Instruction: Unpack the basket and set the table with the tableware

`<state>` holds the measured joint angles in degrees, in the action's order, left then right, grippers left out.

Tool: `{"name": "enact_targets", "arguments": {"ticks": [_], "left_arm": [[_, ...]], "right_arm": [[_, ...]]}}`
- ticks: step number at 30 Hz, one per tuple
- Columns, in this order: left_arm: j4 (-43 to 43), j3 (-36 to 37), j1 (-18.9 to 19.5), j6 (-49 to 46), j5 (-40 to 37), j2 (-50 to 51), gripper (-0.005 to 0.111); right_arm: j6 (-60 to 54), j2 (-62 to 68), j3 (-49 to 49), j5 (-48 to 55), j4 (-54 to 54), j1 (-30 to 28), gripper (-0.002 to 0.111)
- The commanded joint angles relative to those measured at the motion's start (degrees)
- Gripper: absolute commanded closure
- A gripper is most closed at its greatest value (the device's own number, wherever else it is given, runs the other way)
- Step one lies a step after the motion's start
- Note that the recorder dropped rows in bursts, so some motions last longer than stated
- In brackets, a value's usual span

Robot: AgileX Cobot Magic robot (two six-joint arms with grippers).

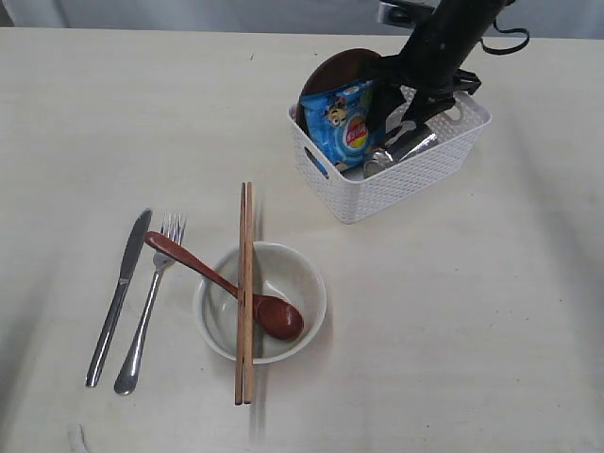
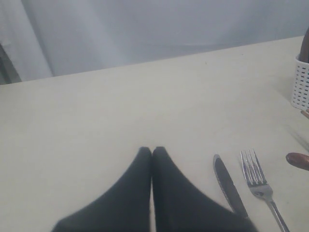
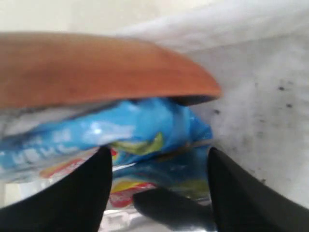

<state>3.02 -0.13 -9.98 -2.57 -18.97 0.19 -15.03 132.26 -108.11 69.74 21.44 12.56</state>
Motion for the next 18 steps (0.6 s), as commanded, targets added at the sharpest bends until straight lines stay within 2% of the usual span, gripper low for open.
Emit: {"name": "enact_targets", "arguments": {"ticks": [1,7,10,18], "left_arm": [[-0.1,0.1,0.1,0.0,0.4,-0.2,0.107],[-0.1,0.1,0.1,0.0,0.4,-0.2,0.107],[-0.1,0.1,0.1,0.0,0.4,-0.2,0.107],[-0.1,0.1,0.1,0.0,0.4,-0.2,0.107]], "right_arm": [[-0.8,-1.8,0.2,0.2,1.0,0.4,0.052],[0.4,-7.0,0.2,0.2,-6.6,0.2,0.052],[4.8,-8.0,0.3,0.2,-14.2,0.2,0.052],[0.0,-6.5,5.3,0.2,-12.7,0.2,0.052]]}}
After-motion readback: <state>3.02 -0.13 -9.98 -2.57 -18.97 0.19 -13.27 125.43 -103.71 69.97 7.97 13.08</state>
